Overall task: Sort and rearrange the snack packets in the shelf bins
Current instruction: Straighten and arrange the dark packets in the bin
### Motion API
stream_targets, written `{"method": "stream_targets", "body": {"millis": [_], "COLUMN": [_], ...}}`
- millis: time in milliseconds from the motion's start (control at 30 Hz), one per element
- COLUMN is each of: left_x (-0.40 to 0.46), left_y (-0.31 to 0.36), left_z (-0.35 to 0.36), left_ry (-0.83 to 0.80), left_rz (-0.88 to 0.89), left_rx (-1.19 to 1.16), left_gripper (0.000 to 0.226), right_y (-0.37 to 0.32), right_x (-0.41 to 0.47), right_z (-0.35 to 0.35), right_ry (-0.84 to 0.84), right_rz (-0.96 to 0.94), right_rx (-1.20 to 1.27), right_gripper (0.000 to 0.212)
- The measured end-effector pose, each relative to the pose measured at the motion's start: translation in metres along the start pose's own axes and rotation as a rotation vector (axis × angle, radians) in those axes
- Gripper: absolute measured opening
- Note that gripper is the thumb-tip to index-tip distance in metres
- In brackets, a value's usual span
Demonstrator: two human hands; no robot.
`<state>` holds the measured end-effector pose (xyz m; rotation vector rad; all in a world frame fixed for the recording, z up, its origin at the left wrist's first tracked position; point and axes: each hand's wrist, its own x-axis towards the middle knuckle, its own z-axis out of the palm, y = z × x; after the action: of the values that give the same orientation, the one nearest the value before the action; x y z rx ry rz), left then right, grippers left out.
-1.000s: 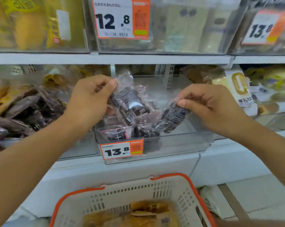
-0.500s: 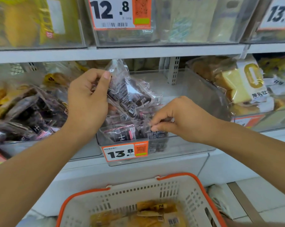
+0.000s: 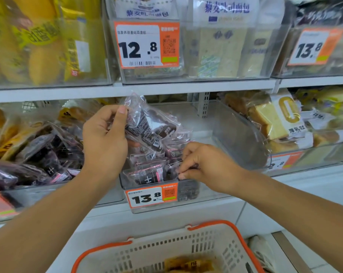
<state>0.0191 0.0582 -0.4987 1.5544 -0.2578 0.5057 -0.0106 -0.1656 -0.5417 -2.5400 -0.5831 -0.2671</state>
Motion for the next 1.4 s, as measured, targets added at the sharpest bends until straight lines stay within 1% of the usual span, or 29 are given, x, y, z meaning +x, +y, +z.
{"method": "stream_targets", "body": {"millis": [67,133,167,233,267,300,333,400,467,500,533,567,667,733,800,900,933,967,1000,1067,1100,1133,1167,1200,1233,1267,1300,1367,1400], "left_x": [0.000,0.000,0.001,0.003,0.004,0.003,0.003,0.001,0.000,0.000,0.001,0.002,0.001,-0.001,-0.002,0.000,0.001,0.002,0.004,0.002,-0.001,-0.004,-0.007,-0.008,-0.007,-0.004,0.001,0.017,0.023], "left_y": [0.001,0.000,0.000,-0.002,-0.003,-0.004,-0.006,-0.012,-0.022,-0.026,-0.030,-0.033,-0.035,-0.029,-0.020,-0.007,-0.006,-0.005,-0.006,-0.009,-0.010,-0.009,-0.006,-0.004,-0.002,-0.001,-0.001,-0.006,-0.012], "left_z": [0.001,0.002,0.003,0.007,0.010,0.012,0.013,0.014,0.012,0.011,0.010,0.009,0.009,0.010,0.014,0.027,0.032,0.037,0.042,0.053,0.059,0.064,0.068,0.072,0.075,0.077,0.078,0.078,0.077], "left_ry": [0.010,0.027,0.037,0.041,0.038,0.040,0.048,0.068,0.061,0.051,0.046,0.043,0.004,-0.018,-0.031,-0.070,-0.088,-0.098,-0.107,-0.123,-0.130,-0.136,-0.160,-0.208,-0.276,-0.378,-0.474,-0.595,-0.640], "left_rz": [-0.010,-0.037,-0.062,-0.115,-0.126,-0.114,-0.074,0.092,0.249,0.280,0.295,0.309,0.386,0.425,0.499,0.669,0.716,0.748,0.764,0.757,0.747,0.735,0.710,0.655,0.565,0.469,0.426,0.531,0.588], "left_rx": [-0.017,-0.066,-0.095,-0.139,-0.142,-0.123,-0.079,0.097,0.270,0.306,0.317,0.320,0.368,0.384,0.421,0.480,0.480,0.479,0.474,0.455,0.437,0.420,0.406,0.403,0.422,0.472,0.570,0.869,0.984], "left_gripper": [0.022,0.024,0.024,0.024,0.023,0.023,0.022,0.019,0.017,0.017,0.016,0.016,0.020,0.020,0.019,0.019,0.018,0.018,0.019,0.020,0.021,0.021,0.022,0.029,0.042,0.059,0.075,0.099,0.103], "right_y": [-0.002,-0.007,-0.006,0.006,0.016,0.026,0.033,0.040,0.038,0.033,0.027,0.020,0.013,0.013,0.011,0.026,0.029,0.027,0.023,0.011,0.006,0.004,0.003,0.005,0.012,0.020,0.033,0.062,0.076], "right_x": [-0.005,-0.013,-0.015,-0.010,-0.001,0.009,0.020,0.041,0.056,0.061,0.066,0.068,0.073,0.072,0.070,0.059,0.055,0.050,0.045,0.028,0.020,0.017,0.018,0.021,0.025,0.031,0.036,0.049,0.058], "right_z": [-0.003,-0.021,-0.033,-0.054,-0.060,-0.063,-0.061,-0.049,-0.033,-0.027,-0.022,-0.019,-0.017,-0.021,-0.023,-0.028,-0.036,-0.047,-0.056,-0.068,-0.067,-0.062,-0.056,-0.053,-0.055,-0.058,-0.060,-0.062,-0.059], "right_ry": [-0.049,-0.126,-0.077,0.197,0.288,0.295,0.241,0.101,-0.002,-0.063,-0.114,-0.152,-0.250,-0.287,-0.258,-0.041,0.001,-0.019,-0.089,-0.230,-0.233,-0.162,-0.069,0.010,0.078,0.132,0.181,0.294,0.346], "right_rz": [0.003,0.045,0.103,0.312,0.440,0.550,0.625,0.737,0.798,0.809,0.796,0.772,0.695,0.659,0.634,0.514,0.424,0.313,0.226,0.079,0.030,0.008,0.010,0.039,0.094,0.173,0.264,0.448,0.538], "right_rx": [0.074,0.254,0.381,0.588,0.677,0.755,0.824,0.930,1.034,1.079,1.105,1.088,1.028,1.043,1.068,0.916,0.876,0.855,0.868,0.820,0.738,0.653,0.613,0.632,0.672,0.738,0.826,0.934,0.884], "right_gripper": [0.011,0.016,0.021,0.028,0.031,0.037,0.048,0.074,0.090,0.090,0.085,0.080,0.080,0.072,0.069,0.075,0.069,0.055,0.044,0.059,0.059,0.053,0.044,0.034,0.027,0.025,0.027,0.034,0.033]}}
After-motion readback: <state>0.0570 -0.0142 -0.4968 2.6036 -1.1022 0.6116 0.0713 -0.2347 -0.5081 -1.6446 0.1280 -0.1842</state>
